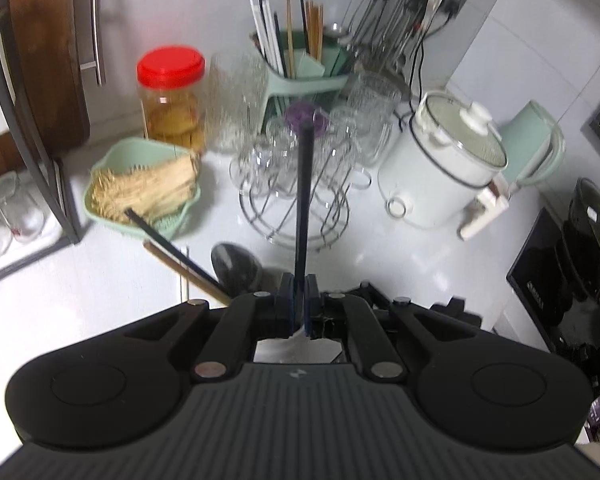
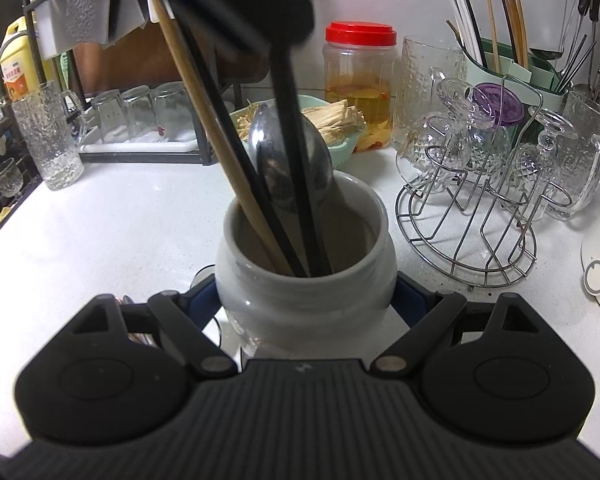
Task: Organize utensils
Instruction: 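Lower the black chopstick into the mug and open the left gripper, then withdraw the open left gripper from the mug, then move the left gripper down to the white ceramic soup spoon, then close the left gripper around the white ceramic spoon's handle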
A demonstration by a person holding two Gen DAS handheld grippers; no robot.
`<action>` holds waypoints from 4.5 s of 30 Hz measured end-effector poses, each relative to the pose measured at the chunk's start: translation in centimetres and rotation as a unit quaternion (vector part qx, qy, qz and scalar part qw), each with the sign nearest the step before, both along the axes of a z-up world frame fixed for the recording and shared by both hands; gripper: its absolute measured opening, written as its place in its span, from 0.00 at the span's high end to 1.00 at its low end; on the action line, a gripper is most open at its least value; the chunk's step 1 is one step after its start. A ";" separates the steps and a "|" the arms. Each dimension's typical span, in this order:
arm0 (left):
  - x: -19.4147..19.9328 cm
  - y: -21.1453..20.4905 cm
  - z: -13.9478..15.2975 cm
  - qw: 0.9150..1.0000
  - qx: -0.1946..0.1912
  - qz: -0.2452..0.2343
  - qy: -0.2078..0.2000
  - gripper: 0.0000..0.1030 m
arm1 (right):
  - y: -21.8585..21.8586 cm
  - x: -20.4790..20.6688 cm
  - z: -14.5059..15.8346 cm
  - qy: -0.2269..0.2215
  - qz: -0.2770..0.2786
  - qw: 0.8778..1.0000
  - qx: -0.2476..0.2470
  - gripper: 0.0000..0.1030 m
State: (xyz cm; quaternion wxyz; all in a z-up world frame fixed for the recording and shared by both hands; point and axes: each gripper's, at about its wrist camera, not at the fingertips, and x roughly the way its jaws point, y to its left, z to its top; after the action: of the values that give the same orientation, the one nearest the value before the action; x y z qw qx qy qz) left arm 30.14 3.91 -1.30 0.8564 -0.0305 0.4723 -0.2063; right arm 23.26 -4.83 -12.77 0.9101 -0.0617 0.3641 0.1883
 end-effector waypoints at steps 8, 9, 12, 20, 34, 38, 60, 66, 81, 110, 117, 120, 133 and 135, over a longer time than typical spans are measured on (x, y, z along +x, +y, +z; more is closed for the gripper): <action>1.1 -0.5 -2.2 0.999 0.006 -0.002 0.048 0.95 | -0.1 0.0 0.0 -0.002 0.002 1.000 0.001 0.12; 1.2 -0.5 -2.5 0.999 0.007 0.000 0.053 0.95 | -0.1 0.0 0.0 -0.003 0.003 1.000 0.001 0.12; 1.4 -0.5 -3.4 0.998 0.012 0.002 0.063 0.95 | 0.0 0.0 0.0 -0.004 0.003 1.000 0.000 0.12; 1.5 0.6 -3.3 0.998 -0.013 0.021 0.066 0.95 | 0.1 0.0 0.0 -0.001 0.002 1.000 0.000 0.12; -3.1 2.4 2.0 0.997 -0.053 0.048 -0.023 0.67 | 0.1 0.1 0.0 -0.001 0.002 1.000 0.000 0.12; -5.4 3.7 3.9 0.994 -0.073 0.067 -0.054 0.67 | 0.2 0.2 0.1 0.004 0.001 1.000 -0.001 0.12; -7.8 12.3 -5.6 0.986 -0.068 0.150 0.004 0.63 | -1.1 0.9 0.1 0.018 -0.017 1.000 -0.010 0.12; -6.2 10.9 -9.5 0.992 -0.051 0.113 0.027 0.54 | -2.3 0.7 0.1 0.017 -0.026 0.999 -0.010 0.12; -1.4 7.2 -16.4 0.996 -0.009 0.058 0.068 0.47 | -3.1 0.4 0.3 0.019 -0.023 1.000 -0.009 0.12; -0.9 2.7 -16.4 0.992 0.104 0.047 0.053 0.53 | -3.4 0.4 0.1 0.017 -0.014 1.000 0.003 0.12; -1.8 4.1 -14.7 0.992 0.094 0.075 0.039 0.53 | -3.4 0.6 0.1 0.020 -0.013 1.000 0.003 0.12; -2.5 5.3 -13.5 0.992 0.076 0.101 0.027 0.54 | -3.4 0.6 0.1 0.019 -0.015 1.000 0.005 0.12; -4.9 6.5 -8.8 0.989 0.041 0.135 -0.033 0.54 | -3.1 0.5 0.1 0.019 -0.027 0.999 0.002 0.12; -5.1 6.4 -8.4 0.989 0.040 0.134 -0.039 0.54 | -3.1 0.5 0.1 0.018 -0.028 0.999 0.002 0.12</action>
State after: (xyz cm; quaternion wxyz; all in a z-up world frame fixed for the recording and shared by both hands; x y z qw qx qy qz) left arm 25.07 10.28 -9.74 0.8946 -0.0511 0.4381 -0.0716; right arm 23.71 -7.90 -12.67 0.9084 -0.0460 0.3815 0.1646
